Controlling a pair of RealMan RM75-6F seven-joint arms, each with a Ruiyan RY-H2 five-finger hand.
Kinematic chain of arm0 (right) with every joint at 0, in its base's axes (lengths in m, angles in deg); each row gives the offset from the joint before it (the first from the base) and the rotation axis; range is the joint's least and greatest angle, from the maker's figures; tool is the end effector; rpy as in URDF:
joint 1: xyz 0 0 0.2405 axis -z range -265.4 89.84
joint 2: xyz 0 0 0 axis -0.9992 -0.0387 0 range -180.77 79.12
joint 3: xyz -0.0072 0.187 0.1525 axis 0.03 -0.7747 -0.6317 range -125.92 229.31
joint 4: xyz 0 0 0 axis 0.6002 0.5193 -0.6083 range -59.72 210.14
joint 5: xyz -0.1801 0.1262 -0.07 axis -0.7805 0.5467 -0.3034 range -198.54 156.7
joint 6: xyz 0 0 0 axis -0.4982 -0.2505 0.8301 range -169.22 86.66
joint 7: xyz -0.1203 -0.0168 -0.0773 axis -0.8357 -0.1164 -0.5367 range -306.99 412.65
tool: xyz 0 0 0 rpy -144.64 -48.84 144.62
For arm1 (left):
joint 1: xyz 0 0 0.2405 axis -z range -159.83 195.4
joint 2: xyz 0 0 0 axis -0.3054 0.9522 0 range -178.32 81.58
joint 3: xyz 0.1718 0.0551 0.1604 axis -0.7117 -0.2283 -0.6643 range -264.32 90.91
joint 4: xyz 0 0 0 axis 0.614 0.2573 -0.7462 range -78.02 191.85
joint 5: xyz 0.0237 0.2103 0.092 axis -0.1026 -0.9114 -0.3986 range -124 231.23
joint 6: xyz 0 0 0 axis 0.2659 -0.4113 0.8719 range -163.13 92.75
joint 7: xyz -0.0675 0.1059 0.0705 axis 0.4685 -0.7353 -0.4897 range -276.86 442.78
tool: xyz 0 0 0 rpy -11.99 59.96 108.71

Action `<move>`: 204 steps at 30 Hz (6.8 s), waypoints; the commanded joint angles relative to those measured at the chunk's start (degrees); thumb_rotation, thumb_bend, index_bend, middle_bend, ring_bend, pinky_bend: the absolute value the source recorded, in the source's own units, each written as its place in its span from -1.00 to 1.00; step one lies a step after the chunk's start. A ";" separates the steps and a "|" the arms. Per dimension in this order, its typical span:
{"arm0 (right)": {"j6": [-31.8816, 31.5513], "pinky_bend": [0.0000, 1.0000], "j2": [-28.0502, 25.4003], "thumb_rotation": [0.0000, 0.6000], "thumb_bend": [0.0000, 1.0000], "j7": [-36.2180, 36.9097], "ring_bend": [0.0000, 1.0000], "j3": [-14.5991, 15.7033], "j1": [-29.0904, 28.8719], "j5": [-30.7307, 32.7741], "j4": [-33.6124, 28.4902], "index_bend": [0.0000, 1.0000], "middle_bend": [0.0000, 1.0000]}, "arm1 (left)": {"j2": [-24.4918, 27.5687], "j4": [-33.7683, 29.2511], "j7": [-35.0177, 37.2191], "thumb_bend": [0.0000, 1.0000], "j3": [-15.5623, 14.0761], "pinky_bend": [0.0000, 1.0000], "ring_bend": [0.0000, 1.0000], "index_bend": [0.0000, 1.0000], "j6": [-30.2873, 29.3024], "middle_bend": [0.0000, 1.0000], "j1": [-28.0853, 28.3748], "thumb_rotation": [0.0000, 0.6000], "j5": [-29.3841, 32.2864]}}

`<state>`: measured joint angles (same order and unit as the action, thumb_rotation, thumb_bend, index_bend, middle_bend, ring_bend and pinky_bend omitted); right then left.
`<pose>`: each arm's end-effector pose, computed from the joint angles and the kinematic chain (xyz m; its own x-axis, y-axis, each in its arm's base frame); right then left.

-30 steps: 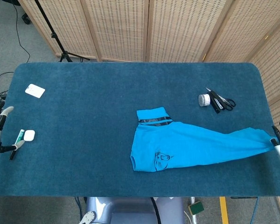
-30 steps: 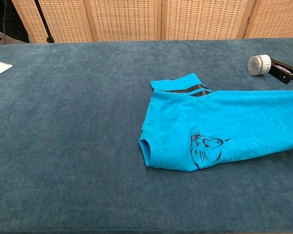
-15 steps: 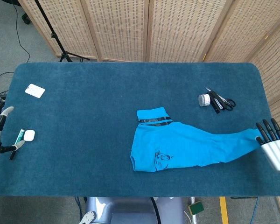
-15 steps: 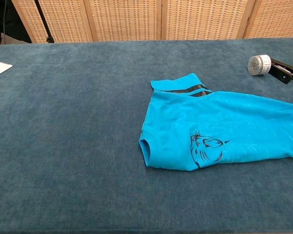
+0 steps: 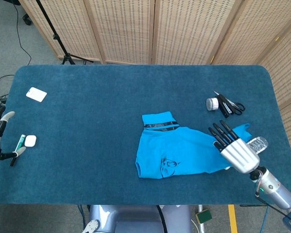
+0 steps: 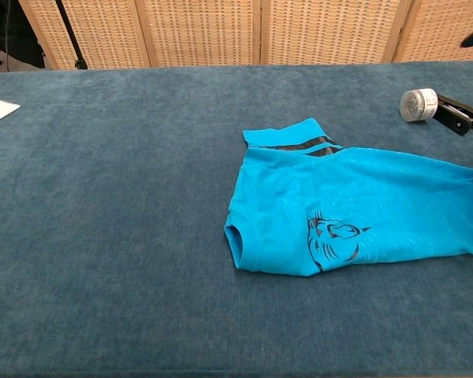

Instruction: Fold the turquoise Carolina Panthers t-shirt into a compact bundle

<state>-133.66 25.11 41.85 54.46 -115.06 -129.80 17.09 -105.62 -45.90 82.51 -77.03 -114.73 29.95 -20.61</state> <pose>-0.2669 -0.2788 0.1033 0.7013 0.4337 0.5658 -0.3011 -0.5393 0.7865 -0.2679 0.2398 0.1650 0.3010 -0.0500 0.9523 0.9535 0.0318 -0.2997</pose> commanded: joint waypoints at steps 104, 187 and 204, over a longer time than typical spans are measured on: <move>44.56 -1.00 16.80 1.00 -0.92 -27.57 -1.00 -16.79 -24.52 52.69 -26.59 -0.24 -0.96 | -0.18 1.47 -0.06 -0.91 0.12 -1.00 -1.00 -1.00 3.68 -1.00 1.79 1.00 2.49; 45.29 -1.00 20.28 1.00 -0.33 -31.04 -1.00 -7.53 -35.00 71.49 -20.89 0.16 -0.99 | -0.42 1.56 -0.71 -0.91 0.03 -1.00 -1.00 -1.00 4.11 -1.00 2.23 1.00 3.08; 44.95 -1.00 20.83 1.00 -0.17 -27.94 -1.00 -7.15 -33.59 67.76 -19.31 0.31 -0.96 | -0.70 1.57 -1.28 -0.91 -0.02 -1.00 -1.00 -1.00 4.07 -1.00 2.31 1.00 3.23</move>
<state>-88.58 45.90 13.61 47.39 -148.82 -61.71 -2.22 -106.33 -44.33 81.23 -77.05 -110.66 32.27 -17.37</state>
